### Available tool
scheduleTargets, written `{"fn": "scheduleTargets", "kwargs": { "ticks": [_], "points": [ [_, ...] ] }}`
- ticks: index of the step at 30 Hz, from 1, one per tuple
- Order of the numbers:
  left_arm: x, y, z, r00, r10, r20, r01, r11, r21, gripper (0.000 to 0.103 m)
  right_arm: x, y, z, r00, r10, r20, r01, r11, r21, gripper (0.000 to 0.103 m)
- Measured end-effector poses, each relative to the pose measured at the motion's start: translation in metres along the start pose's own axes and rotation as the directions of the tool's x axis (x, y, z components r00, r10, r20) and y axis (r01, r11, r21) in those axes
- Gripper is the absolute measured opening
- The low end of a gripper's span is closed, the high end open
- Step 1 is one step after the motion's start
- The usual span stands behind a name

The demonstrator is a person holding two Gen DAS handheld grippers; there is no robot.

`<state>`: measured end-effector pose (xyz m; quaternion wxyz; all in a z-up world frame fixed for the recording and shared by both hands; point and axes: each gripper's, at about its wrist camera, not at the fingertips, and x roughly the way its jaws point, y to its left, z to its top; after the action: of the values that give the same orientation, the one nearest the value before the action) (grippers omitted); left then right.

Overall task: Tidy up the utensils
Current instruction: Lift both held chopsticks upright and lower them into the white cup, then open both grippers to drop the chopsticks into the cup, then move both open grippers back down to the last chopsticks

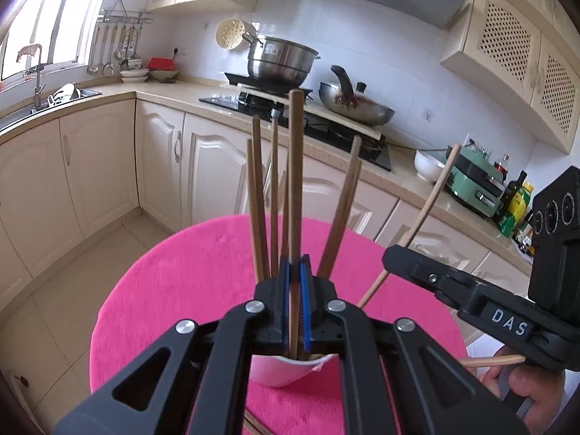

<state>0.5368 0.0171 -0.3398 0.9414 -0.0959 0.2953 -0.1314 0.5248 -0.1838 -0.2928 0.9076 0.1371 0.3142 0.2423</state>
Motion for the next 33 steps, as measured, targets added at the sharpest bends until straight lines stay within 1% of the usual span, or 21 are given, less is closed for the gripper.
{"fn": "scheduleTargets", "kwargs": {
  "ticks": [7, 9, 10, 12, 13, 14, 15, 16, 18, 19, 23, 25, 28, 30, 33],
  "points": [
    [-0.003, -0.003, -0.005, 0.999, -0.004, -0.037, 0.004, 1.0, -0.006, 0.007, 0.0, 0.001, -0.007, 0.999, 0.006, -0.04, -0.005, 1.0, 0.029, 0.007],
    [-0.005, -0.003, -0.004, 0.999, -0.007, -0.042, 0.006, 1.0, -0.015, 0.015, -0.002, 0.001, -0.005, 0.999, 0.008, -0.043, -0.006, 0.999, 0.04, 0.007],
    [-0.007, -0.003, -0.004, 0.999, -0.003, -0.038, 0.003, 1.0, -0.018, 0.022, -0.003, 0.001, -0.004, 0.999, 0.009, -0.044, -0.007, 0.999, 0.043, 0.008],
    [-0.011, -0.003, -0.002, 0.999, -0.005, -0.032, 0.004, 1.0, -0.022, 0.023, -0.005, 0.002, 0.0, 0.999, 0.009, -0.046, -0.007, 0.999, 0.051, 0.008],
    [-0.013, -0.003, -0.002, 0.999, -0.005, -0.036, 0.004, 1.0, -0.025, 0.026, -0.007, 0.003, 0.001, 0.999, 0.007, -0.048, -0.004, 0.999, 0.054, 0.009],
    [-0.015, -0.003, -0.001, 0.999, -0.006, -0.041, 0.005, 1.0, -0.028, 0.028, -0.009, 0.003, 0.002, 0.999, 0.006, -0.047, -0.003, 0.998, 0.055, 0.013],
    [-0.016, -0.003, -0.001, 0.999, -0.007, -0.041, 0.006, 1.0, -0.03, 0.028, -0.01, 0.003, 0.003, 0.999, 0.005, -0.045, -0.002, 0.998, 0.056, 0.019],
    [-0.019, -0.003, -0.001, 0.999, -0.009, -0.037, 0.008, 0.999, -0.032, 0.028, -0.013, 0.004, 0.003, 0.999, 0.002, -0.04, 0.0, 0.998, 0.057, 0.023],
    [-0.026, -0.002, -0.001, 0.999, -0.008, -0.034, 0.006, 0.999, -0.038, 0.03, -0.018, 0.005, 0.003, 0.999, 0.0, -0.034, 0.002, 0.998, 0.06, 0.042],
    [-0.03, -0.001, -0.001, 0.999, -0.007, -0.033, 0.006, 0.999, -0.044, 0.03, -0.022, 0.006, 0.003, 1.0, -0.004, -0.026, 0.006, 0.998, 0.06, 0.045],
    [-0.048, 0.009, -0.005, 0.999, 0.005, -0.033, -0.008, 0.996, -0.088, 0.031, -0.035, 0.005, 0.001, 1.0, -0.019, -0.014, 0.02, 0.997, 0.07, 0.045],
    [-0.054, 0.017, -0.007, 0.999, 0.022, -0.042, -0.026, 0.994, -0.107, 0.033, -0.042, 0.003, -0.001, 0.999, -0.037, -0.015, 0.038, 0.997, 0.073, 0.047],
    [-0.058, 0.032, -0.019, 0.995, 0.051, -0.085, -0.063, 0.986, -0.152, 0.033, -0.048, -0.006, -0.008, 0.997, -0.065, -0.031, 0.068, 0.993, 0.094, 0.047],
    [-0.055, 0.04, -0.03, 0.987, 0.075, -0.14, -0.099, 0.979, -0.181, 0.033, -0.05, -0.011, -0.016, 0.994, -0.094, -0.058, 0.1, 0.99, 0.104, 0.047],
    [-0.046, 0.046, -0.047, 0.968, 0.106, -0.227, -0.151, 0.97, -0.19, 0.033, -0.047, -0.015, -0.031, 0.988, -0.115, -0.103, 0.127, 0.986, 0.112, 0.048]
  ]
}}
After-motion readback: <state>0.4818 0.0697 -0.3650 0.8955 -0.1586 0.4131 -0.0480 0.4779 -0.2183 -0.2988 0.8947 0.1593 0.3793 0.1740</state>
